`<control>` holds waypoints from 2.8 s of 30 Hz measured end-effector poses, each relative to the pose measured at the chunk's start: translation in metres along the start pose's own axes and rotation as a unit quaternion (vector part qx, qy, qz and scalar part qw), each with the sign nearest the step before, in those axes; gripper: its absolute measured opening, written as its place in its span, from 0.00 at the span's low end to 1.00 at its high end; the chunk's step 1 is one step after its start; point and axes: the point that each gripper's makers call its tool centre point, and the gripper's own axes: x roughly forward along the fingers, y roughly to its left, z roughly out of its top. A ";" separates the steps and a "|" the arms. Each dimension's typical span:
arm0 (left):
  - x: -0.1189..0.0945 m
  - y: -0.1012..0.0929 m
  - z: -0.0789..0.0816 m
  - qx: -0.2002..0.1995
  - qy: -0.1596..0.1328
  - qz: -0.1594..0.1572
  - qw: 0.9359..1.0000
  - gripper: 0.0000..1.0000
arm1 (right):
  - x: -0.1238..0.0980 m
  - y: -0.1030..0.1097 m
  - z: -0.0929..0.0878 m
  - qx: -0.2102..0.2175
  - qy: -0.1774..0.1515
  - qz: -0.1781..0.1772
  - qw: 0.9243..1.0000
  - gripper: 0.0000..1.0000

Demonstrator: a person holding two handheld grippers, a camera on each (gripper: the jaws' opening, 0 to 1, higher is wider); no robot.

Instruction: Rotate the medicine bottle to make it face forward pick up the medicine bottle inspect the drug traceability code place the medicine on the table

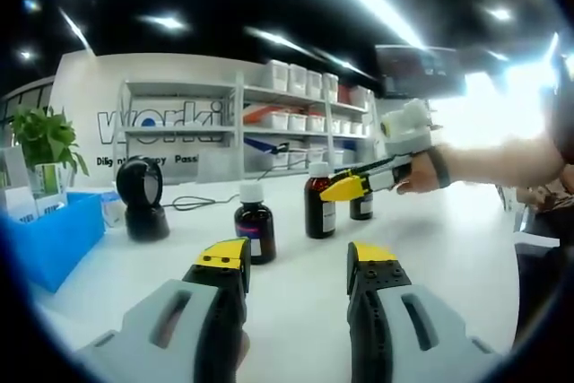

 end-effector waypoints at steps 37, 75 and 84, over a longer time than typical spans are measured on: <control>0.000 0.000 0.000 0.001 0.000 0.000 1.000 0.34 | 0.003 -0.005 -0.002 0.047 0.011 -0.102 0.994 0.27; 0.000 -0.001 0.000 0.001 -0.002 -0.004 1.000 0.34 | 0.001 -0.006 -0.003 0.082 -0.005 -0.218 0.973 0.28; 0.000 -0.001 0.000 0.002 -0.001 -0.004 1.000 0.34 | -0.004 0.001 -0.001 0.074 -0.047 -0.140 0.986 0.41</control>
